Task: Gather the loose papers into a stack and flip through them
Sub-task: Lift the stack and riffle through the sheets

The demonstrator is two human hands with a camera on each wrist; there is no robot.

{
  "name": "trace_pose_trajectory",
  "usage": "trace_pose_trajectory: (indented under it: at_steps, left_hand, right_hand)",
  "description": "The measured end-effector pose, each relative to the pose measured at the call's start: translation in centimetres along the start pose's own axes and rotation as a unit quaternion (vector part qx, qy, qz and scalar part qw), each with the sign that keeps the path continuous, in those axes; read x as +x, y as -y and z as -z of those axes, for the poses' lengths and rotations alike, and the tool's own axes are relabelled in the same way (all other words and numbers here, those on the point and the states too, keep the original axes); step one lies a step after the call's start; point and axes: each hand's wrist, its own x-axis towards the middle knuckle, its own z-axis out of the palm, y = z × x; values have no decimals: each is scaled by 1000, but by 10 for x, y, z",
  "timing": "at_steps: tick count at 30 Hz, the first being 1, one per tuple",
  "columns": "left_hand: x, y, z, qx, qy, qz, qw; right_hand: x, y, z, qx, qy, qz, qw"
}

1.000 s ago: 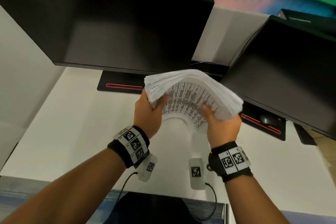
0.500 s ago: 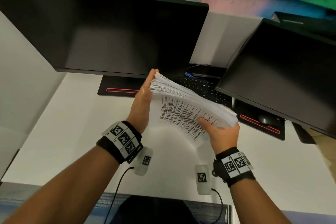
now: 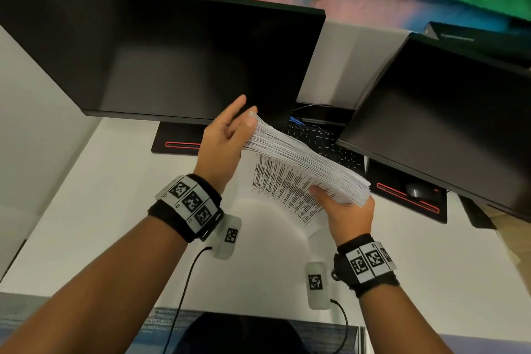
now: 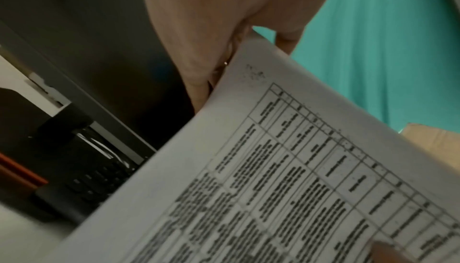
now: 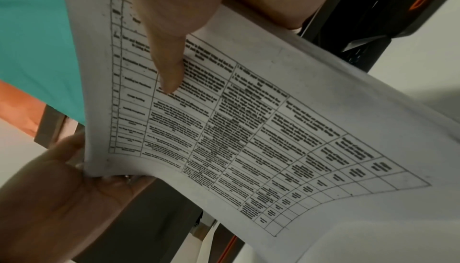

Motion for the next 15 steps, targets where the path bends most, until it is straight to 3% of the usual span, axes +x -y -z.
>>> trace_pose_trajectory:
  at_steps: [2,4,7,10,12,15]
  left_hand:
    - [-2,13,13,-17,100,6,995]
    - [-2,27,25,46,140,11,989]
    - [-3,39,27,178,64,-43,981]
    - [-9,32,20,148,17,-77,986]
    - [-15,26,16,77,30,-68,994]
    - [-27,37,15,82,86,-57,991]
  right_hand:
    - [1,2,1,11,1,-9,1000]
    - [3,2,3,23,4,-21,999]
    - [7,5,4,34,2,-34,999]
    - [4,8,4,44,-9,-13,999]
    - [-1,9,4,56,-25,7,998]
    - [-12,5,-1,40,-7,-5,999]
